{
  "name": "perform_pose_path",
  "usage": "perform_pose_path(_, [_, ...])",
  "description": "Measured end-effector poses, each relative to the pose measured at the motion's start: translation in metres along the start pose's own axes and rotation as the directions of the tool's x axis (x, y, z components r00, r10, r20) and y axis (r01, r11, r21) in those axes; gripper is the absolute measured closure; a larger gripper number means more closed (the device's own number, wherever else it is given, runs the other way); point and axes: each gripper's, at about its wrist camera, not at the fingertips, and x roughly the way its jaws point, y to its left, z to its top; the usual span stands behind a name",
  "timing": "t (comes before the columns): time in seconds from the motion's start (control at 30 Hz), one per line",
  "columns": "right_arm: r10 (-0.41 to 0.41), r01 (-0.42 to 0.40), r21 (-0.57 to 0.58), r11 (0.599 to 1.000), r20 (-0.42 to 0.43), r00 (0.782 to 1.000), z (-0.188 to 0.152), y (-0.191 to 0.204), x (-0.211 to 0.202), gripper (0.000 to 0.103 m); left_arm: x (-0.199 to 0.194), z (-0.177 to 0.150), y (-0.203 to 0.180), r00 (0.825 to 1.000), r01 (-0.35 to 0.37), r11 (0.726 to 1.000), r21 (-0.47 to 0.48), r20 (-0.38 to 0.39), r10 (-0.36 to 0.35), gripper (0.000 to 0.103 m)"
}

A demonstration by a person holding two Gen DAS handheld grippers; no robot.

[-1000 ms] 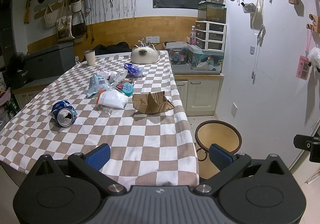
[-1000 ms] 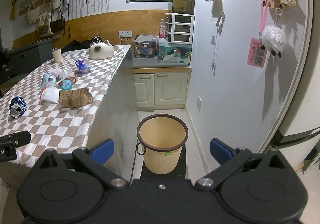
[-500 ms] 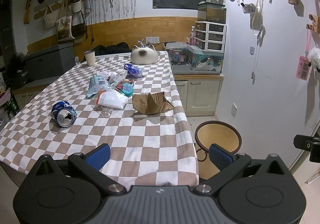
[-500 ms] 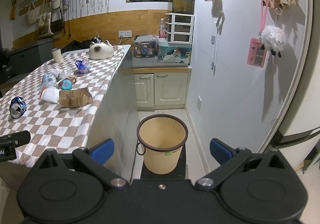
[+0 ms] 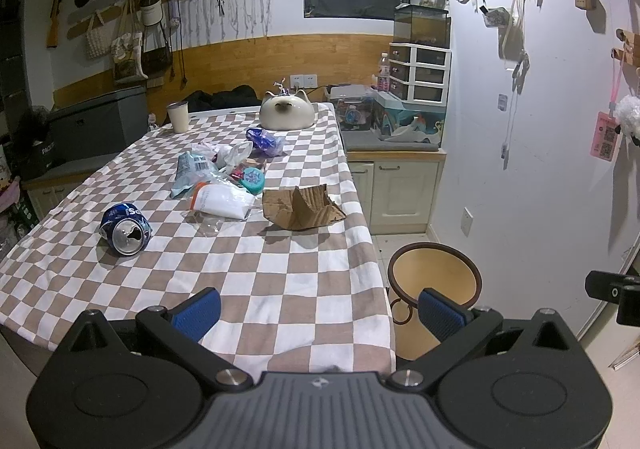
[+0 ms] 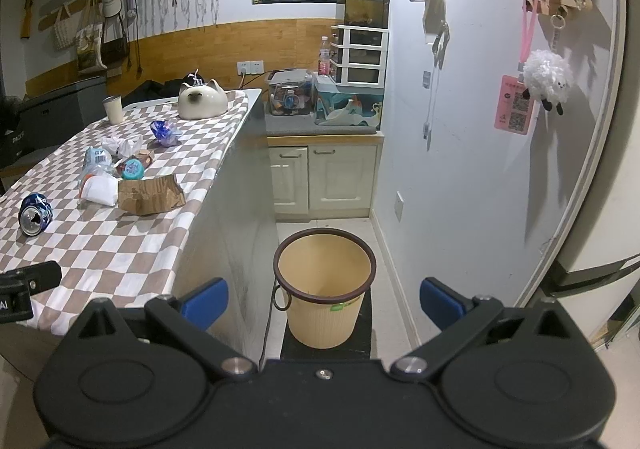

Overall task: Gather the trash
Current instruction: 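Move the left tool toward the blue can while the right tool approaches the cardboard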

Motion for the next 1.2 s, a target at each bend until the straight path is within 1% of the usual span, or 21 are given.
perform_pose_path(0.23, [-0.002, 0.002, 0.0, 1.0, 0.0, 1.0, -0.003, 0.003, 0.003, 0.0, 0.002, 0.0, 0.0, 1.0, 0.001, 1.0, -0.004, -0.003, -0.001, 0.0])
perform_pose_path(0.4, [0.004, -0.004, 0.004, 1.0, 0.0, 1.0, -0.005, 0.0, 0.005, 0.0, 0.016, -0.005, -0.003, 1.0, 0.009, 1.0, -0.02, -0.022, -0.009, 0.0])
perform_pose_path(0.5, [0.001, -0.001, -0.009, 1.0, -0.003, 1.0, -0.008, -0.002, 0.019, 0.0, 0.033, -0.009, 0.003, 0.999, 0.0, 0.999, -0.032, -0.04, -0.001, 0.0])
perform_pose_path(0.63, [0.006, -0.006, -0.031, 0.999, -0.006, 1.0, -0.011, 0.008, 0.036, 0.0, 0.047, -0.015, 0.017, 0.998, -0.01, 0.998, -0.064, -0.054, 0.007, 0.0])
perform_pose_path(0.8, [0.031, -0.031, -0.045, 0.999, -0.003, 1.0, -0.013, 0.024, 0.059, 0.0, 0.074, -0.022, 0.039, 0.995, -0.056, 0.993, -0.108, -0.084, 0.047, 0.0])
perform_pose_path(1.0, [0.082, -0.082, -0.068, 0.994, 0.007, 0.997, -0.012, 0.049, 0.089, 0.0, 0.105, -0.027, 0.074, 0.988, -0.111, 0.981, -0.158, -0.121, 0.092, 0.0])
perform_pose_path(1.2, [0.122, -0.12, -0.099, 0.988, 0.016, 0.992, -0.006, 0.082, 0.117, 0.0, 0.13, -0.023, 0.117, 0.977, -0.19, 0.961, -0.203, -0.139, 0.163, 0.0])
